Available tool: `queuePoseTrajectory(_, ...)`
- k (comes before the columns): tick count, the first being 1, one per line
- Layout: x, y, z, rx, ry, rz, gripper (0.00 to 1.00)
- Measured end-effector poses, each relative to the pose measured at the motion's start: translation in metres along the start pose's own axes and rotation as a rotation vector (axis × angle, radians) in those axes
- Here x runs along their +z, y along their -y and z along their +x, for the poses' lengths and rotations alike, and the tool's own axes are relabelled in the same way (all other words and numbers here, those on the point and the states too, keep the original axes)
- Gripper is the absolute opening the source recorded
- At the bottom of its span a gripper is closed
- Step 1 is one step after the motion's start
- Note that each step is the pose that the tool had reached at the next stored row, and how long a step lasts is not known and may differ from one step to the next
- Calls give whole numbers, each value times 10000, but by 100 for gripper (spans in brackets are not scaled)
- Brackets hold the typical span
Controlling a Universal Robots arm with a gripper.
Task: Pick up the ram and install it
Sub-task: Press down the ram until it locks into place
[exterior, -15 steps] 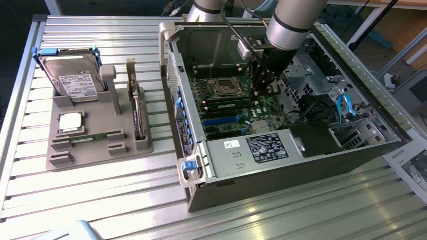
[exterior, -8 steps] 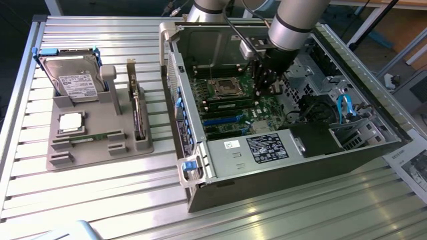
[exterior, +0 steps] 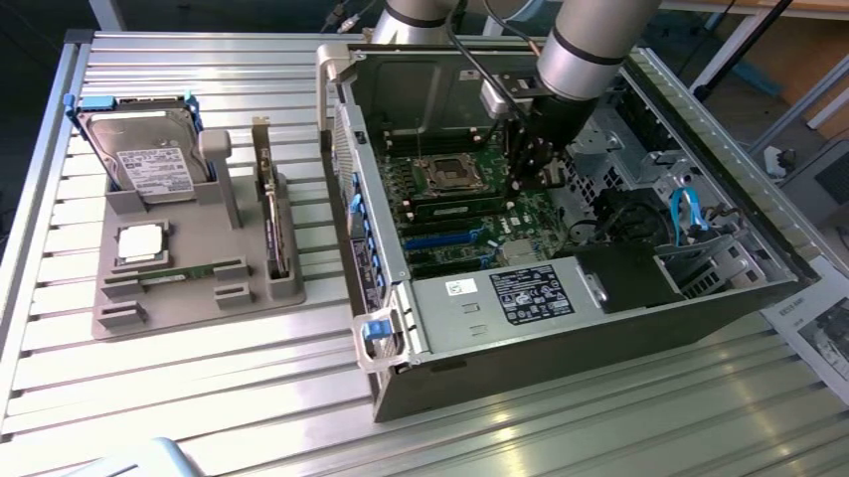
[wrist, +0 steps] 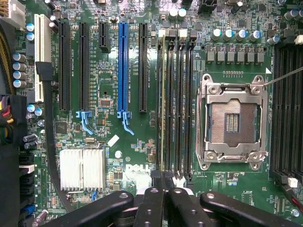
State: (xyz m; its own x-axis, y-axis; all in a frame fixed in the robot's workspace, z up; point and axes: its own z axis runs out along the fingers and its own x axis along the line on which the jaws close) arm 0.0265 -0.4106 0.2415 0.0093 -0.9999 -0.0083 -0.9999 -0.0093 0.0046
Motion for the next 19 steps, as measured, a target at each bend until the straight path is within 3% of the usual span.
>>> queuePoseTrajectory(6,56,1,0,-1,1,3,10)
queuePoseTrajectory(19,75,1,1,-1,-1,3,10)
